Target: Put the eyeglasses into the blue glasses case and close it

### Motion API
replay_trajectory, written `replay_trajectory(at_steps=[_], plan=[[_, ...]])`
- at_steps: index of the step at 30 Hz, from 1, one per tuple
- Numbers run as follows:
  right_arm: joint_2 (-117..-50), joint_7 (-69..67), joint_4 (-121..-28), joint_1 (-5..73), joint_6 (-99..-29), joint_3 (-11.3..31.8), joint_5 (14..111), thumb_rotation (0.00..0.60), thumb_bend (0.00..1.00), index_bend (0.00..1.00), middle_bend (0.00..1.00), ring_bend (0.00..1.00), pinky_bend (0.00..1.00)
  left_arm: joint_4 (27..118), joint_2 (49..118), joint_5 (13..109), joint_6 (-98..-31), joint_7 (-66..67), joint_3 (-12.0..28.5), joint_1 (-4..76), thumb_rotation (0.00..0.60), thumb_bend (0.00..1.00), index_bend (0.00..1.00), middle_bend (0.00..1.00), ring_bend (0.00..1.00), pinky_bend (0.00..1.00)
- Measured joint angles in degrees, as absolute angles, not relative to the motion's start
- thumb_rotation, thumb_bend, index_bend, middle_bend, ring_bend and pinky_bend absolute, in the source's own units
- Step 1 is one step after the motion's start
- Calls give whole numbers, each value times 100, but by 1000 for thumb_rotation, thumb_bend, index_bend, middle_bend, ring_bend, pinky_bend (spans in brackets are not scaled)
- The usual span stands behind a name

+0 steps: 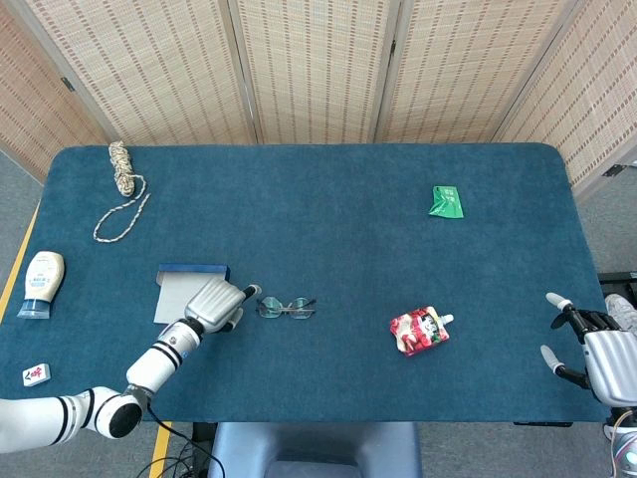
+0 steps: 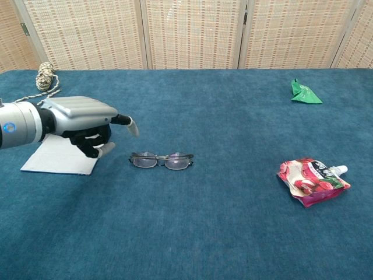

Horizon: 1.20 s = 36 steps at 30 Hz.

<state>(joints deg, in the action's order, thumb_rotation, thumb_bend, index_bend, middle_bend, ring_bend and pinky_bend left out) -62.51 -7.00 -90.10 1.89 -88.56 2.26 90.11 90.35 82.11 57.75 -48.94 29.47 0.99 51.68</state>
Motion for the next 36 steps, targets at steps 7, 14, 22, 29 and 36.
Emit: replay_trajectory(at_steps=[7, 14, 22, 29, 36], plan=[[-6241, -747, -8967, 163, -8872, 227, 8972, 600, 294, 168, 456, 378, 296, 8692, 8761, 5748, -4869, 2938, 270, 5254, 600, 427, 332, 915, 939, 998], [-6261, -781, -8933, 157, -8863, 226, 8956, 600, 294, 169, 457, 379, 296, 8193, 9271, 5532, -4898, 3153, 421, 5376, 600, 426, 372, 915, 939, 999], [-6261, -816, -8903, 134, -8888, 225, 8947, 600, 294, 169, 458, 379, 296, 7836, 9612, 5281, -4873, 3210, 554, 5440, 600, 427, 387, 916, 945, 1000], [-6277, -853, -8871, 119, -8894, 221, 8940, 600, 294, 168, 458, 380, 296, 7666, 9782, 5047, -4804, 3312, 596, 5486, 600, 427, 413, 922, 949, 1000], [-6273, -862, -8863, 106, -8919, 224, 8946, 600, 294, 169, 458, 380, 296, 7471, 10006, 5043, -4878, 3406, 631, 5529, 600, 426, 464, 936, 956, 1000]])
